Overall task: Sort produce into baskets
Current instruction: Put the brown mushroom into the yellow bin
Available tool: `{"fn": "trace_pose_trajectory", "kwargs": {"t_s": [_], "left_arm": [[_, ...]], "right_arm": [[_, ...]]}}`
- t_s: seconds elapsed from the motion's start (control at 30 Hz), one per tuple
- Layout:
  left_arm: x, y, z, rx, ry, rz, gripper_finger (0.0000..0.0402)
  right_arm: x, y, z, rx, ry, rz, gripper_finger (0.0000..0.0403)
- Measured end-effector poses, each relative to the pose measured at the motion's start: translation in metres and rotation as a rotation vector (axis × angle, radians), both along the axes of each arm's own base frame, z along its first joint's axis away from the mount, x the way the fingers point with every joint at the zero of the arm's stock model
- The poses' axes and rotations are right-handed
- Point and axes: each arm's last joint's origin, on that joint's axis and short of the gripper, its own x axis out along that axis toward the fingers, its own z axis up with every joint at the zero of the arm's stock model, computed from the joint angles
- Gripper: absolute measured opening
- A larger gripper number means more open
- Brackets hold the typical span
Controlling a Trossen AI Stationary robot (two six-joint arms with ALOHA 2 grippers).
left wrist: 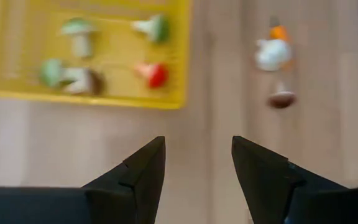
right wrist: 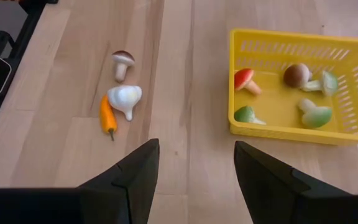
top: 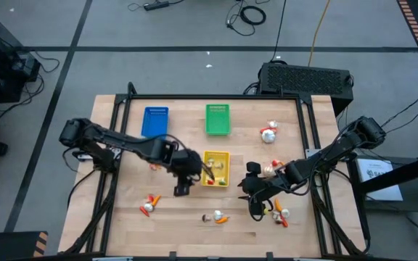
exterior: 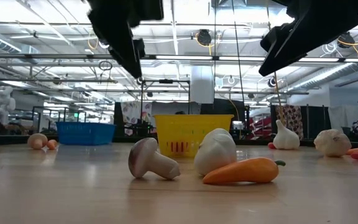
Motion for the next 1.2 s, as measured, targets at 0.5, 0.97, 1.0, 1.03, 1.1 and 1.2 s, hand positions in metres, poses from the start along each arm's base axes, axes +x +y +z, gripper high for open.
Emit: {"fn": "trace_pose_trajectory", "kwargs": {"t_s": [0.5,0.97,1.0,1.03,1.1,1.2], "left_arm": [[0.013,-0.094,-0.012,-0.022,-0.265,-0.23,0.0159],[0.028,-0.129,-0.068,0.187,-0.322,-0.398,0.0233],[0.028,-0.129,-0.068,0.189,-0.313,-0.398,0.0245],[0.028,-0.127,-0.068,0.189,-0.311,-0.396,0.0257],[0.029,-0.126,-0.069,0.19,-0.304,-0.393,0.0276],[0.03,-0.126,-0.074,0.193,-0.293,-0.395,0.0288]], "right_arm": [[-0.001,0.009,0.002,0.131,-0.019,-0.077,0.0199],[-0.015,0.046,0.001,0.187,-0.08,-0.094,0.0199],[-0.016,0.047,0.001,0.183,-0.089,-0.098,0.0199],[-0.017,0.048,0.001,0.177,-0.095,-0.102,0.0199],[-0.017,0.048,0.001,0.174,-0.098,-0.102,0.0199],[-0.017,0.048,0.002,0.175,-0.1,-0.102,0.0199]]}}
